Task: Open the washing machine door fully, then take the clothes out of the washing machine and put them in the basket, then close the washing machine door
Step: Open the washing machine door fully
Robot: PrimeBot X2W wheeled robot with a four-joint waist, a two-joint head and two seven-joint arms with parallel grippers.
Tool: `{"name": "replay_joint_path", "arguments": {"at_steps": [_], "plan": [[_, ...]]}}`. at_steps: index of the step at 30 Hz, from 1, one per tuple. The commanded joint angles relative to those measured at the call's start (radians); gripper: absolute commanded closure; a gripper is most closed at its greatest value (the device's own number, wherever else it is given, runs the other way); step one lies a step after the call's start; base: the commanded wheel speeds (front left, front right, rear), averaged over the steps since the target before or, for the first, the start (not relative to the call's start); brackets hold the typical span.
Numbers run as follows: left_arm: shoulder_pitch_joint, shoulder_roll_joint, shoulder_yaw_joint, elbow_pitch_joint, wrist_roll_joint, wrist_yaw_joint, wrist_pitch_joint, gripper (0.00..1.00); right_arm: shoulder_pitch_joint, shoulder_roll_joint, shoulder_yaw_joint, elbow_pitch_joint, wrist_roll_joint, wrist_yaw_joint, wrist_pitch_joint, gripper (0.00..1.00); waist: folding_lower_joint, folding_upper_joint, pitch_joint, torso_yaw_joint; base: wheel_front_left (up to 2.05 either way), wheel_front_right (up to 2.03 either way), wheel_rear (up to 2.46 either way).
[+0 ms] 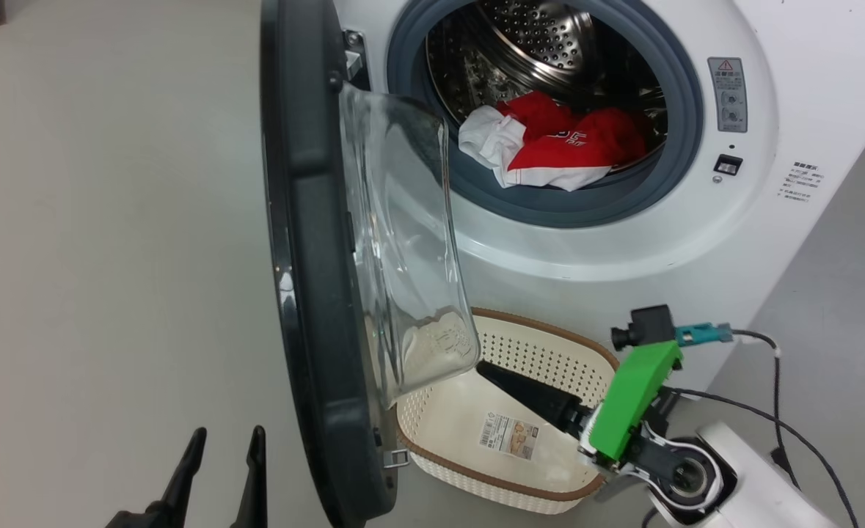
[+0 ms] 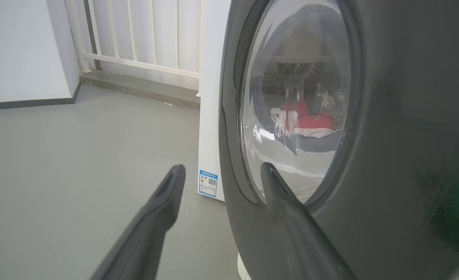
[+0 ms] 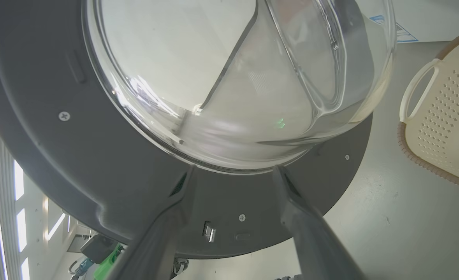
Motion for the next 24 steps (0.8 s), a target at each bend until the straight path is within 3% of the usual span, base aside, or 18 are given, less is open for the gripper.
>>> {"name": "replay_joint_path", "arguments": {"at_steps": [1,11,24], "plan": [[-0.017,0.008,0.036,-0.019,0.014,-0.002,-0.009,0.00,0.013,-0.008,0.002,-0.030,-0.019,0.007,-0.030,0.00,0.0000,0.0000,0.001,-0.008,0.00,0.00,0.00],[-0.011,0.008,0.053,-0.014,0.019,-0.003,-0.009,0.00,0.112,-0.117,0.022,-0.059,-0.103,0.007,-0.221,0.00,0.0000,0.0000,-0.008,-0.033,0.00,0.00,0.00],[-0.002,0.008,0.066,-0.007,0.025,-0.009,-0.009,0.00,0.158,-0.261,0.197,-0.029,-0.252,0.007,-0.519,0.00,0.0000,0.0000,-0.009,-0.055,0.00,0.00,0.00]]}}
